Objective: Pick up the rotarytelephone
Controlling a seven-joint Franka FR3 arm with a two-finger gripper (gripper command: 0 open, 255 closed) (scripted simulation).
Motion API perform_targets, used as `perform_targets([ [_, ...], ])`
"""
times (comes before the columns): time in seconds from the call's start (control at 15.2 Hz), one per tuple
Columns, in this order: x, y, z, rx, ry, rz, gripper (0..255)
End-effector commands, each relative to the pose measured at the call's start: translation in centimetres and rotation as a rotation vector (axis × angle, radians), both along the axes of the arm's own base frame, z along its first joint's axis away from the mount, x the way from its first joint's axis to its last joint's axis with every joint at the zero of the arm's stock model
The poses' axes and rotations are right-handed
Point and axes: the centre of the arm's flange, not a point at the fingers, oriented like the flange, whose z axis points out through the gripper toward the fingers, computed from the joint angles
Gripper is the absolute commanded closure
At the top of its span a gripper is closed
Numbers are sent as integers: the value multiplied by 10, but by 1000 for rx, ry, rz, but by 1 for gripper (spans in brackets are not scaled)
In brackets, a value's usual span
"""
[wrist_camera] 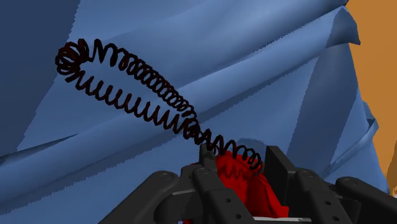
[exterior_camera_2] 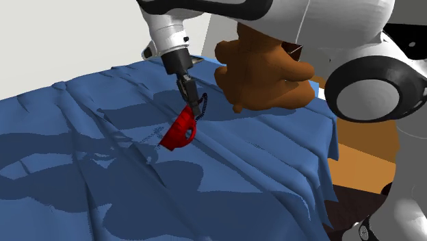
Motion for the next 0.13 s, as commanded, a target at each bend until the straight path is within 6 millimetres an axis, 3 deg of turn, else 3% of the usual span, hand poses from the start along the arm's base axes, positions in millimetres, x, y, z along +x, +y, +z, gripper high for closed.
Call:
perform_targets([
  [0.0, 0, -1, 7, 0, 0, 0, 255],
  [0.07, 0, -1, 7, 0, 0, 0, 255],
])
